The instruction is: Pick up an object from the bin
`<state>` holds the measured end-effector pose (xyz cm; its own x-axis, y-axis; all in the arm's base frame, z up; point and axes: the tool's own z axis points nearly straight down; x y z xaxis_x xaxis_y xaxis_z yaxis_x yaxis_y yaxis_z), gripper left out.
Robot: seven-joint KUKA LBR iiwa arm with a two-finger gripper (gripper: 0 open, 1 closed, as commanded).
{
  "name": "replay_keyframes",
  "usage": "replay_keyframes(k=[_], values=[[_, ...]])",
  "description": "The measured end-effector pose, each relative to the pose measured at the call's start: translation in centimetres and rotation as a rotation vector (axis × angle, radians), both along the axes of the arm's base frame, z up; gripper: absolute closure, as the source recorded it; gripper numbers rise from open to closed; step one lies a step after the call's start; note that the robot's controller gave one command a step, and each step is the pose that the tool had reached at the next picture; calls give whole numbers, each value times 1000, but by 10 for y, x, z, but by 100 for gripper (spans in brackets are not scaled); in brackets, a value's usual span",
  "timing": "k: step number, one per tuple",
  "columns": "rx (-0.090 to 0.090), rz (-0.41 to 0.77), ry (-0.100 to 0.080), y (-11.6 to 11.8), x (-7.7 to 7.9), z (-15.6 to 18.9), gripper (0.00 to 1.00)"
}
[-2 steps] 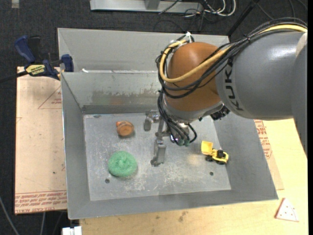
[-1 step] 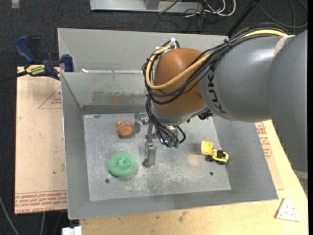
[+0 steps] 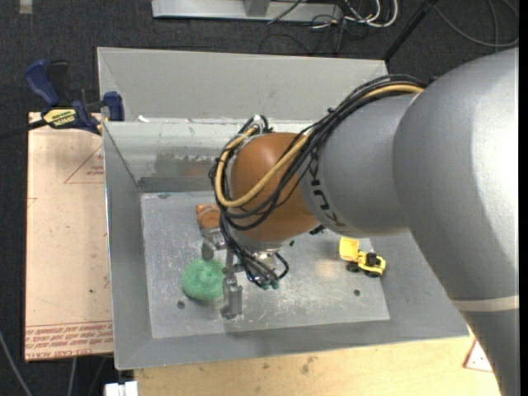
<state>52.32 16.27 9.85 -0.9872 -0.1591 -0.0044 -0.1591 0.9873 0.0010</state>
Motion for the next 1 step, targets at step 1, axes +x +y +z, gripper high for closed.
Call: replay_keyframes(k=[1], values=[[0,214,1,52,53,-24,100]])
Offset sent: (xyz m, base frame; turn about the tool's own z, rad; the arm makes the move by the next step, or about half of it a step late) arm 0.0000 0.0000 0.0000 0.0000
